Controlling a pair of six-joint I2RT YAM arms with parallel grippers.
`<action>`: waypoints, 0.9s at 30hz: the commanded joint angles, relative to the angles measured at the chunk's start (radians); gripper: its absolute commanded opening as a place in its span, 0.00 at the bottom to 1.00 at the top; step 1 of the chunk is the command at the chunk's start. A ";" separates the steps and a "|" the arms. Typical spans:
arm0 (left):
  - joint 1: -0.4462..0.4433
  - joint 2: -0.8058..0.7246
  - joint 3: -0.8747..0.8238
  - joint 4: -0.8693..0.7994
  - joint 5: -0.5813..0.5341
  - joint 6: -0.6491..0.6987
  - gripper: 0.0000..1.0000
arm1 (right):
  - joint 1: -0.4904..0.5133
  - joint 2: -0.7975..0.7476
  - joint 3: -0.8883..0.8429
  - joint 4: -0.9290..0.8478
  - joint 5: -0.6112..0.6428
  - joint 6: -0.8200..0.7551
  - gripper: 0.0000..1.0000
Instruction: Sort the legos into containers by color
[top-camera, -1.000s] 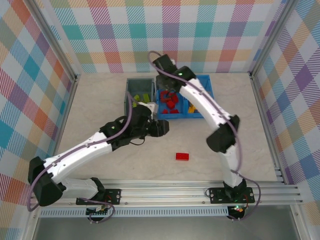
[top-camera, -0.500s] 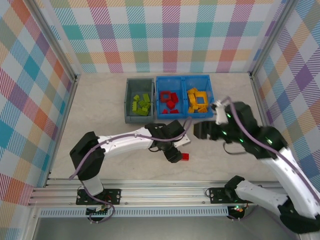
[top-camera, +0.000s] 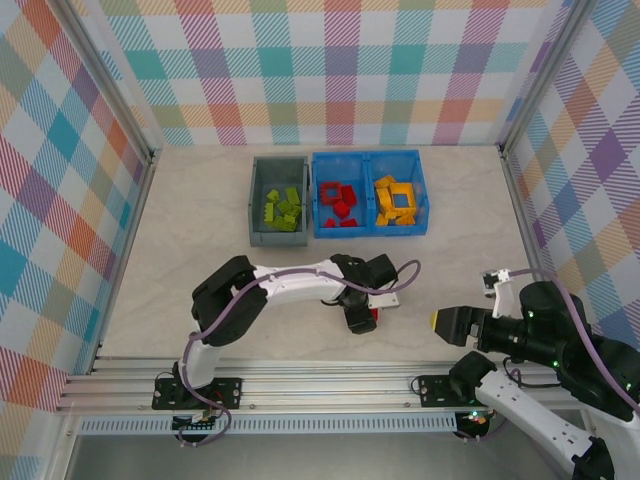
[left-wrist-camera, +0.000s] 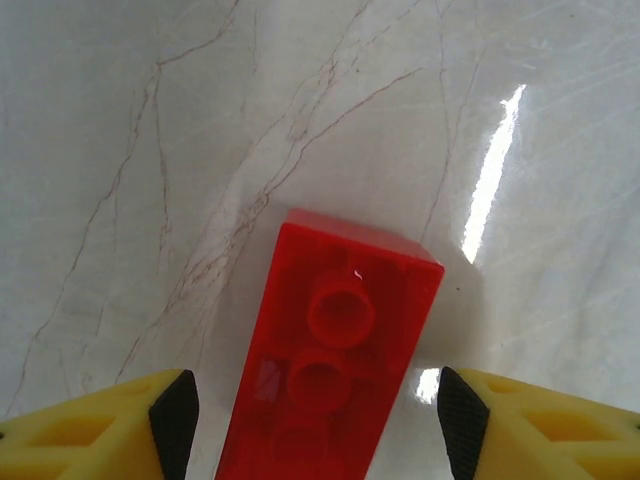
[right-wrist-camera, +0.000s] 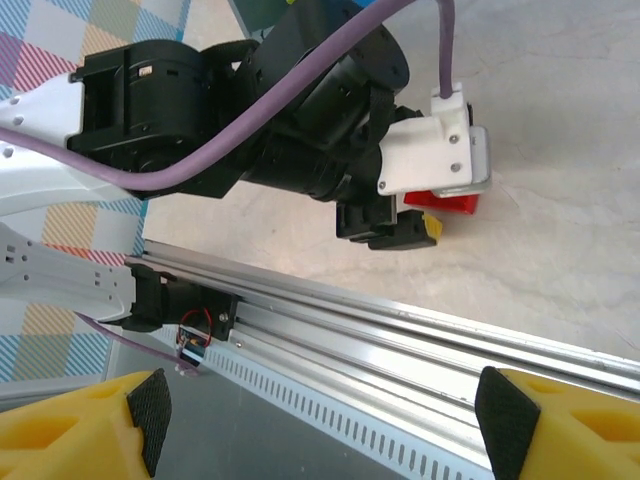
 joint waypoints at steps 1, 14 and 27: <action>-0.006 0.036 0.044 -0.022 -0.004 0.026 0.59 | 0.004 0.022 0.029 -0.036 -0.002 0.021 0.81; 0.000 -0.103 -0.041 0.081 -0.034 -0.124 0.25 | 0.003 0.076 0.095 0.019 0.026 -0.055 0.78; 0.278 -0.223 0.115 0.025 -0.139 -0.528 0.23 | 0.003 0.478 0.364 0.233 0.163 -0.216 0.78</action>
